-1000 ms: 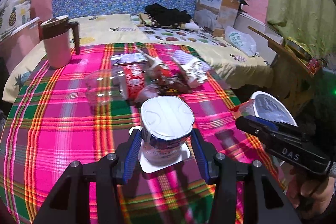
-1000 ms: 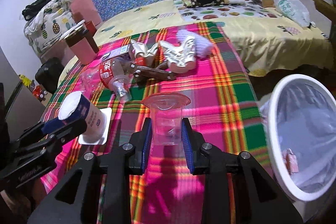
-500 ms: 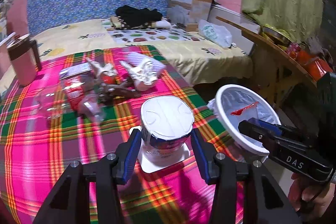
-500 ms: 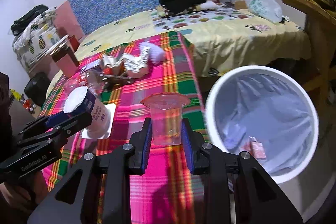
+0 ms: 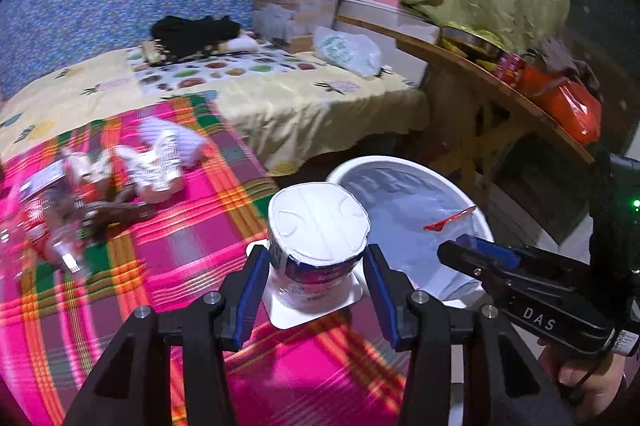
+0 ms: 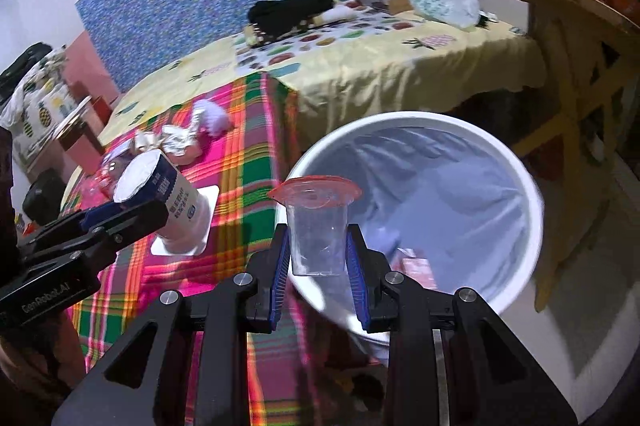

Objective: Collect trash
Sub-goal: 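Carry both cups over the bin and open both grippers to drop them, then move both grippers back over the remaining trash on the bed, then grasp the red-label water bottle with the left gripper while the right gripper grasps the printed paper cup, then lift the water bottle with the left gripper while the right gripper holds the paper cup, then carry the bottle and paper cup over the white bin and open both grippers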

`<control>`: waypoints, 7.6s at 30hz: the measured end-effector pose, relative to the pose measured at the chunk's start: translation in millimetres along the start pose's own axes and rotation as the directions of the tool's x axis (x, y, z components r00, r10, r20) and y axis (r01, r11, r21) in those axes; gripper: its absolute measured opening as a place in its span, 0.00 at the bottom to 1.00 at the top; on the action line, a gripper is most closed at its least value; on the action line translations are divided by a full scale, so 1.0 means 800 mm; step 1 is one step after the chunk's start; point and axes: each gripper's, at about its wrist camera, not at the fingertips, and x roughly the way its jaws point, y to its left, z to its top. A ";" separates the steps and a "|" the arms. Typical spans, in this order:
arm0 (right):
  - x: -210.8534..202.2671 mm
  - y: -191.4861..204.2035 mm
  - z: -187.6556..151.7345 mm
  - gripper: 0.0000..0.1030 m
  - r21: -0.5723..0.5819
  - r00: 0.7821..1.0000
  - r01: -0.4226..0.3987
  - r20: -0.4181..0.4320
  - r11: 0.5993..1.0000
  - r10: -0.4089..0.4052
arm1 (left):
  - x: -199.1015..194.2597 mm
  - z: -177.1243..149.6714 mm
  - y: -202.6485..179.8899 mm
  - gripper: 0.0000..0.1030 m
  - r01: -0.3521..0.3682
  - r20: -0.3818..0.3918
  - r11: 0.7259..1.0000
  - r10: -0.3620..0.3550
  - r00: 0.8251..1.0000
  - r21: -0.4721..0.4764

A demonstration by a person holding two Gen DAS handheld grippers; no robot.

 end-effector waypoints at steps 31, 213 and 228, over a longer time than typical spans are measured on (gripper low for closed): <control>0.003 -0.073 -0.008 0.60 0.080 0.994 0.101 -0.048 0.992 -0.098 | 0.094 0.025 -0.051 0.57 0.132 -0.085 0.990 -0.127 0.988 0.053; 0.044 0.144 0.025 0.29 -0.088 0.959 -0.277 -0.082 0.957 0.270 | -0.148 -0.069 0.251 0.57 -0.301 -0.071 0.927 0.292 0.954 -0.223; 0.017 0.075 0.026 0.29 -0.005 0.983 -0.186 -0.010 0.983 0.186 | -0.098 0.001 0.134 0.57 -0.112 -0.001 0.991 0.112 0.994 -0.080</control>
